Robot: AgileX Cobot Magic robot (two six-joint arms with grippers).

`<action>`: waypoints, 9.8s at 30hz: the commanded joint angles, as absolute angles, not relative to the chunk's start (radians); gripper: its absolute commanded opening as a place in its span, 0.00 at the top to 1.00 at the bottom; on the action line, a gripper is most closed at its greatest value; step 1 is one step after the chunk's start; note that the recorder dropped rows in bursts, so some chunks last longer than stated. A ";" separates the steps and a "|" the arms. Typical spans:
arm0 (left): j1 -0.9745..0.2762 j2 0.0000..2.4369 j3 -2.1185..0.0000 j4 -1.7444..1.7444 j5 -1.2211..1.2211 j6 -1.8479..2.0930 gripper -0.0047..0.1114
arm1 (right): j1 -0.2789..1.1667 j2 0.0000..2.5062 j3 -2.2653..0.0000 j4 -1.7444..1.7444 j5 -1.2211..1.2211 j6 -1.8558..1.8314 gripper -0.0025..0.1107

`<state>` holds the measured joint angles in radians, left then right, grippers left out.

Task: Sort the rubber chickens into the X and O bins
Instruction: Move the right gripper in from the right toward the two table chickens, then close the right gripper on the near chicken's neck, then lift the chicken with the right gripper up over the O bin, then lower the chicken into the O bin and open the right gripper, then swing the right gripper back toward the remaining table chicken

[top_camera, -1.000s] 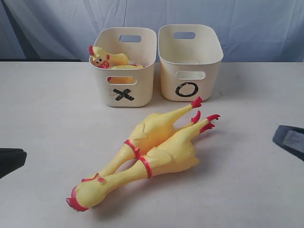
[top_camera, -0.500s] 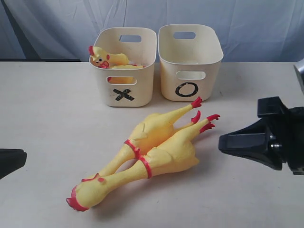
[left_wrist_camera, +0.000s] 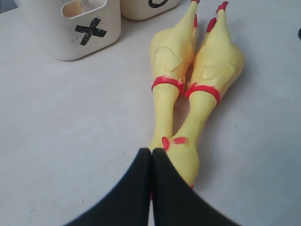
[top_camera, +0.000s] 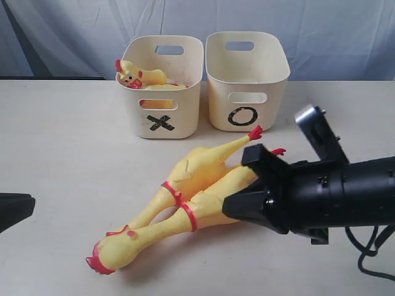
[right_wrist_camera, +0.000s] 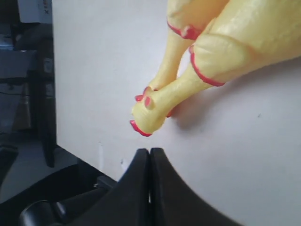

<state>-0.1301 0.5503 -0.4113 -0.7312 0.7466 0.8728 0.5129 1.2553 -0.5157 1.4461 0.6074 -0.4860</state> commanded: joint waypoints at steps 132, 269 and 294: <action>-0.132 0.544 -0.407 -0.740 0.755 0.871 0.96 | 0.923 1.230 -0.873 1.323 -0.746 -1.251 0.99; -0.132 0.544 -0.403 -0.740 0.728 0.874 0.96 | 0.253 2.331 -1.902 0.782 -0.082 -0.235 0.60; -0.132 0.544 -0.403 -0.740 0.728 0.874 0.96 | 0.253 2.163 -1.902 0.531 0.244 -0.235 0.60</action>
<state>-0.1301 0.5503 -0.4069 -0.7313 0.7437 0.8747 0.2539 2.2242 -1.8990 0.6440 0.1439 -0.2275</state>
